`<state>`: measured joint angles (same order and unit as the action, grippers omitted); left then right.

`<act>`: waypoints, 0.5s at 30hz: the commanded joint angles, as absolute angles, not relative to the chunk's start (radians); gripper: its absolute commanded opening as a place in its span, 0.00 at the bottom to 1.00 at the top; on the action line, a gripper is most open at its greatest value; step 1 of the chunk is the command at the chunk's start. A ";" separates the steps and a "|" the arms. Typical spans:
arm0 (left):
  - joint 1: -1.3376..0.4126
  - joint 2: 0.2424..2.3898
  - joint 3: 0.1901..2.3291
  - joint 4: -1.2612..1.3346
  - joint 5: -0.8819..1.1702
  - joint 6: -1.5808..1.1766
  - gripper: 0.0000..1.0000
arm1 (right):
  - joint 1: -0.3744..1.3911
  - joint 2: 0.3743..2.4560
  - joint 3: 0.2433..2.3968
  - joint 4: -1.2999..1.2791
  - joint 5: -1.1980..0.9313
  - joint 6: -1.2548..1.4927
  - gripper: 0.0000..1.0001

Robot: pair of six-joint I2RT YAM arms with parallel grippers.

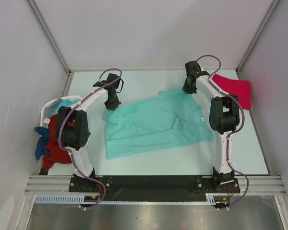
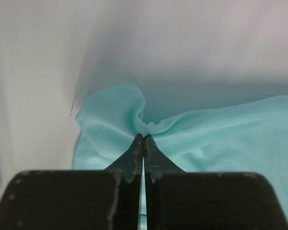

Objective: Fold and stack the t-shirts
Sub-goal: Grap the side of the flattened tshirt furthest away from the robot with both arms

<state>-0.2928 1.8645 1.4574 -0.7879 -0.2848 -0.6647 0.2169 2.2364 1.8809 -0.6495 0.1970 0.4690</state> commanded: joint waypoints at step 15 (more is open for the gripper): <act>-0.298 1.772 1.482 -0.792 -0.279 -0.657 0.00 | 0.265 1.936 1.727 -0.653 0.327 0.445 0.00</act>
<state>-0.2928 1.8587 1.4635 -0.7891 -0.2829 -0.6632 0.2531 2.0441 1.7672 -0.6395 0.2737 0.4511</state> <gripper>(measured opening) 0.005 0.009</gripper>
